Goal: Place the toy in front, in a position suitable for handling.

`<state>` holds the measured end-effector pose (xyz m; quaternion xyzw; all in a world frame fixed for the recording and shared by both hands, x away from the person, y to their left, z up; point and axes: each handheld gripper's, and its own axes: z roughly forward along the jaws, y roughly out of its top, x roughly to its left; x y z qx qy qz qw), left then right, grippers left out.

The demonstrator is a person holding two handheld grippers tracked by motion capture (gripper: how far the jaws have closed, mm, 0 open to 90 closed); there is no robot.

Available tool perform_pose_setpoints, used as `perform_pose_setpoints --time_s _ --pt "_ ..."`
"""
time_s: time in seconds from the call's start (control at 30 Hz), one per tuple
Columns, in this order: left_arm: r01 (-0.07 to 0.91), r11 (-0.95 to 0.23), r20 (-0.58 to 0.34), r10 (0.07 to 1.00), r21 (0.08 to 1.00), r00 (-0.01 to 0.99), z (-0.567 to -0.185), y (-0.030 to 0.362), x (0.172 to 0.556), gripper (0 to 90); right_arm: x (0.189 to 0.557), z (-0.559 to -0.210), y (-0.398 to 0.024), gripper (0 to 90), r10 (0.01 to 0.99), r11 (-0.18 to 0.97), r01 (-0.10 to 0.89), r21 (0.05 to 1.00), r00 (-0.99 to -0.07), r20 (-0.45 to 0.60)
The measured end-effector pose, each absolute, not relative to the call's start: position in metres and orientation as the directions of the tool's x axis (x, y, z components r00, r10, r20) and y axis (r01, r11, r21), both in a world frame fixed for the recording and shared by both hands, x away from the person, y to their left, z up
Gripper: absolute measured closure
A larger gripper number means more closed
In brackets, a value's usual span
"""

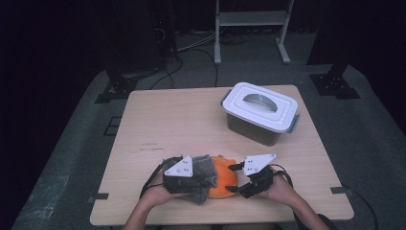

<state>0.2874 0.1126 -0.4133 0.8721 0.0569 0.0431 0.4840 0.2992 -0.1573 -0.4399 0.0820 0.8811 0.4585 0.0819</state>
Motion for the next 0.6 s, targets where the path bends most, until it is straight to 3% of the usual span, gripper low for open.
perform_pose_setpoints --time_s 0.23,0.4,0.6 --pt "0.038 -0.539 0.034 0.123 0.841 0.992 -0.416 0.094 0.285 80.4 0.297 -0.441 -0.153 31.5 0.207 0.582 0.044 0.812 -0.974 -0.096" --pt "0.059 -0.54 0.028 0.152 0.84 0.988 -0.416 0.11 0.29 80.4 0.297 -0.442 -0.154 32.0 0.207 0.582 0.046 0.812 -0.974 -0.094" --pt "0.113 -0.503 0.021 0.252 0.857 0.967 -0.414 0.143 0.299 80.0 0.297 -0.442 -0.154 32.2 0.209 0.58 0.045 0.813 -0.973 -0.095"
